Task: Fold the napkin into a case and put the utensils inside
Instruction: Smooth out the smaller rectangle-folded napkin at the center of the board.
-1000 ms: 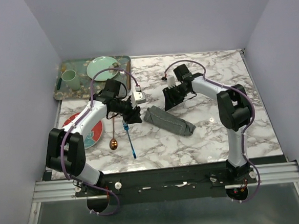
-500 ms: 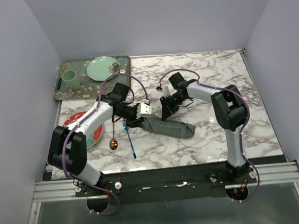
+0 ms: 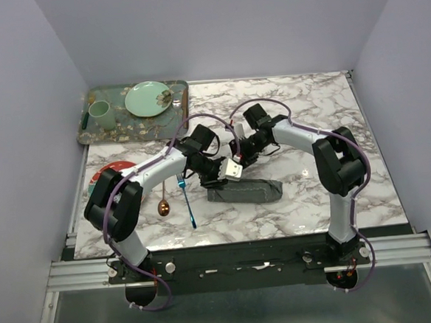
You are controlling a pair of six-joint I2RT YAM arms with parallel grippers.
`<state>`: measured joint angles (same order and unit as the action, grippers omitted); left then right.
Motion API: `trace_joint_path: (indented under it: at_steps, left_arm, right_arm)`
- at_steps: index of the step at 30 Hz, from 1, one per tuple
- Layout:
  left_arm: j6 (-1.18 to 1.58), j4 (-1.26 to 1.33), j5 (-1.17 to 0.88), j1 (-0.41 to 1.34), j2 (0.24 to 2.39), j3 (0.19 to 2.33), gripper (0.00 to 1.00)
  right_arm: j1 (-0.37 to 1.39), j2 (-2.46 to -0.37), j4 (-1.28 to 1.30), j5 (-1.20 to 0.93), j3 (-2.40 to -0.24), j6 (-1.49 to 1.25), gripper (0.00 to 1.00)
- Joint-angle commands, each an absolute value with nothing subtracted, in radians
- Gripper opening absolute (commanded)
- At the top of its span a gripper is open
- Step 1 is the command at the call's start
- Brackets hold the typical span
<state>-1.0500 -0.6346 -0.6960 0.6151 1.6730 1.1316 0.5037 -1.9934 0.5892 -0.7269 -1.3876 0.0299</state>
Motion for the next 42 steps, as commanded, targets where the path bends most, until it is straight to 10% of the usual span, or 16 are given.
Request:
trace_joint_path:
  at_steps: [1,42]
  left_arm:
    - [-0.994,-0.557,-0.627,0.652,1.733,1.177,0.44]
    - [-0.997,-0.712,-0.635,0.699,1.908,1.341,0.39]
  right_arm:
    - [0.503,-2.003,0.643,-0.669,-1.405,0.061,0.31]
    - [0.499,-2.066,0.678,-0.655,-1.401,0.144,0.01]
